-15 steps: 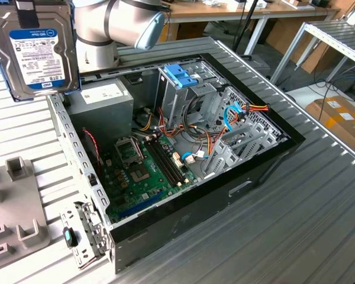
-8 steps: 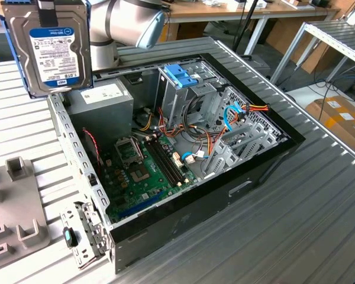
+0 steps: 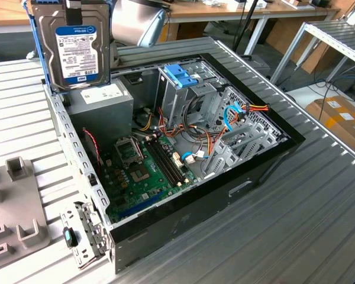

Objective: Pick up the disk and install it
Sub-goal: 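Pick up the disk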

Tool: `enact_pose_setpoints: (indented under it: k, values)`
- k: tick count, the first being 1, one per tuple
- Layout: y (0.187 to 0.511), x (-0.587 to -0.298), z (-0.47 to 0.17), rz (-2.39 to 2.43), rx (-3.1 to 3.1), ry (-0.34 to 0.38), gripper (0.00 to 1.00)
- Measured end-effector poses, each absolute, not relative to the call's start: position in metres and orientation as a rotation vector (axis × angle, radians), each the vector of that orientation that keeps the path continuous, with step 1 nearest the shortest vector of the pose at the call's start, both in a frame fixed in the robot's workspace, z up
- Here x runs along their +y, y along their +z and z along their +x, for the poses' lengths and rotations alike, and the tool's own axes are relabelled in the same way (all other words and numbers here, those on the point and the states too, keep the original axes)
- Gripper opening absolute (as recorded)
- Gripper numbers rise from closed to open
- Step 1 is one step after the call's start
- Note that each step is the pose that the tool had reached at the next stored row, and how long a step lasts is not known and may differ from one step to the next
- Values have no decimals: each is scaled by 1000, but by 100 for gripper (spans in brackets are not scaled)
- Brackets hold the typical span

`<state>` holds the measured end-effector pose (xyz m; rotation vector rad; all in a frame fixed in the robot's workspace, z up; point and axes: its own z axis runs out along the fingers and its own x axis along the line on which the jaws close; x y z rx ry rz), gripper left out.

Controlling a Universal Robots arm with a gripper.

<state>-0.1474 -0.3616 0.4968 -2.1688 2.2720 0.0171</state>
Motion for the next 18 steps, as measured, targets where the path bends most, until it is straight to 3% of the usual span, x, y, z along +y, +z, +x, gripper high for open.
enact_pose_setpoints:
  k: [18]
  values:
    - [497, -362, -71, -2169, 2272, 18, 35]
